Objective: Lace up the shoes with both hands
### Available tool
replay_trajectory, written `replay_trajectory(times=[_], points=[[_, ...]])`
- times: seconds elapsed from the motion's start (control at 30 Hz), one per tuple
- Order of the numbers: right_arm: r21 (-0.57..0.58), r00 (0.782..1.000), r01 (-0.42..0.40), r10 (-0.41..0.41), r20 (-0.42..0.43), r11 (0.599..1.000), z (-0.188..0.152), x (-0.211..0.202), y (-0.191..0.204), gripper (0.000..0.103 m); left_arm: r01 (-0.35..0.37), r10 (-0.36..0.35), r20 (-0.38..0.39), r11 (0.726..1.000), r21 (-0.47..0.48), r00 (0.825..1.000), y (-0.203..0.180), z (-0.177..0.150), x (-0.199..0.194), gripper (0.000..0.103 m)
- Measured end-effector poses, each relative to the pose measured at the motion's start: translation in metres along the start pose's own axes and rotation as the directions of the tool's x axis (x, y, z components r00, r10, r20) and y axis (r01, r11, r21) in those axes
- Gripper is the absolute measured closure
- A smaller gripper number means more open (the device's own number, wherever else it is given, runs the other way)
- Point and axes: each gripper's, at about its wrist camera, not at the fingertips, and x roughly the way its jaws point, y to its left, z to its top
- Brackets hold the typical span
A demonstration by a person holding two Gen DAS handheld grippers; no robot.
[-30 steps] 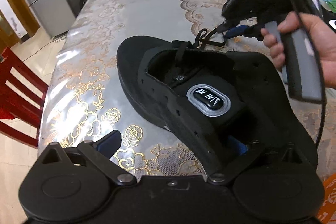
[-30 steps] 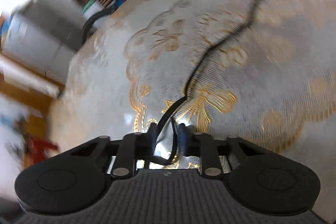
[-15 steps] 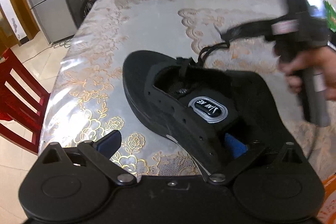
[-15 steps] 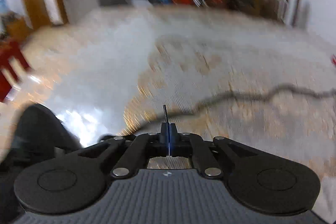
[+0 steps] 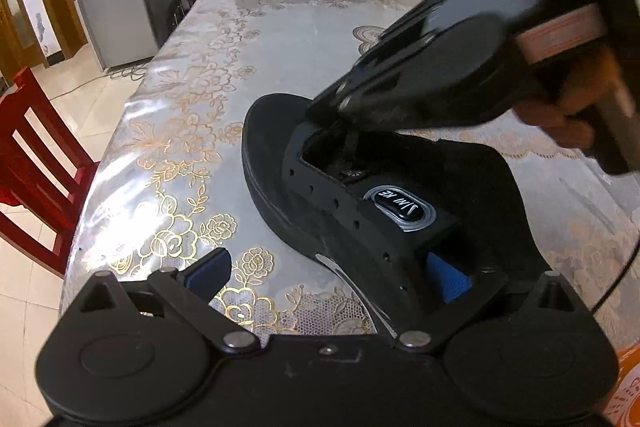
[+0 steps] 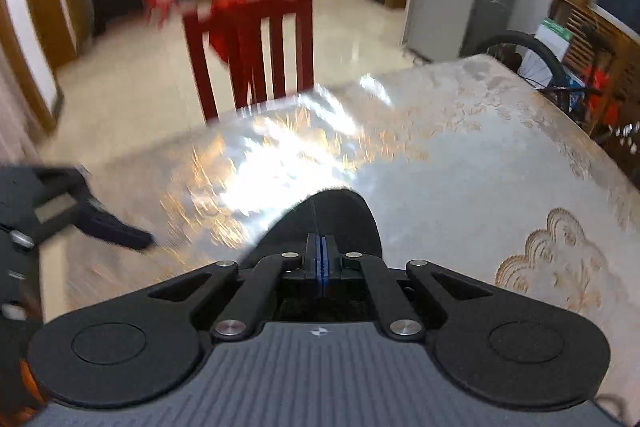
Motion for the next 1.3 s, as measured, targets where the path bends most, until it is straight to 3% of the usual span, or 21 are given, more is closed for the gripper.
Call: replay_trajectory(times=[0.2,0.37,0.47,0.53,0.63,0.77,0.9,0.97,1.1,1.2,1.27,1.3], points=[[-0.205,0.996,0.017,-0.035,-0.084,0.979,0.023,0.032,0.013,0.1,-0.002,0.002,-0.001,1.0,-0.028,1.0,0.001,-0.001,0.001,0.001],[-0.323,0.986,0.002,-0.056,-0.156,0.946,0.044,0.055,0.019,0.089,-0.006,0.006,0.0,0.999,-0.04,1.0,0.001,-0.002,0.003,0.001],[-0.34,0.973,-0.05,-0.03,-0.228,0.939,0.058,0.068,0.016,0.089,-0.013,0.013,0.001,0.999,-0.051,1.0,0.001,-0.003,0.003,0.001],[-0.322,0.962,-0.088,-0.004,-0.273,0.943,0.064,0.075,0.013,0.1,-0.019,0.019,0.004,0.998,-0.058,1.0,0.0,-0.004,0.002,0.001],[-0.265,0.958,-0.091,0.013,-0.285,0.96,0.068,0.081,0.01,0.1,-0.032,0.034,0.02,0.997,-0.069,0.999,0.0,-0.004,-0.001,0.001],[-0.061,0.982,-0.129,0.118,-0.15,0.99,0.062,0.05,0.0,0.1,-0.037,0.039,0.019,0.995,-0.093,0.999,0.002,-0.007,-0.003,0.001],[0.108,0.963,-0.269,0.267,0.032,0.957,0.055,0.021,0.001,0.1,-0.033,0.034,0.003,0.993,-0.117,0.999,0.003,-0.006,-0.001,0.001],[0.099,0.967,-0.249,0.243,0.069,0.963,0.054,0.028,0.007,0.1,-0.041,0.041,-0.002,0.993,-0.112,0.999,0.002,-0.006,0.001,0.001],[0.069,0.983,-0.179,0.176,0.046,0.981,0.056,0.045,0.002,0.096,-0.049,0.049,-0.005,0.994,-0.099,0.999,-0.003,-0.005,0.003,0.001],[0.048,0.991,-0.131,0.13,0.036,0.99,0.057,0.044,-0.007,0.08,-0.04,0.04,-0.003,0.994,-0.104,0.999,-0.005,-0.006,0.004,0.001],[0.044,0.991,-0.124,0.121,0.065,0.991,0.058,0.026,-0.019,0.059,-0.037,0.037,-0.003,0.994,-0.107,0.999,-0.007,-0.006,0.004,0.001],[0.05,0.99,-0.126,0.122,0.075,0.991,0.06,0.019,-0.024,0.058,-0.036,0.036,-0.002,0.993,-0.109,0.999,-0.007,-0.007,0.004,0.001]])
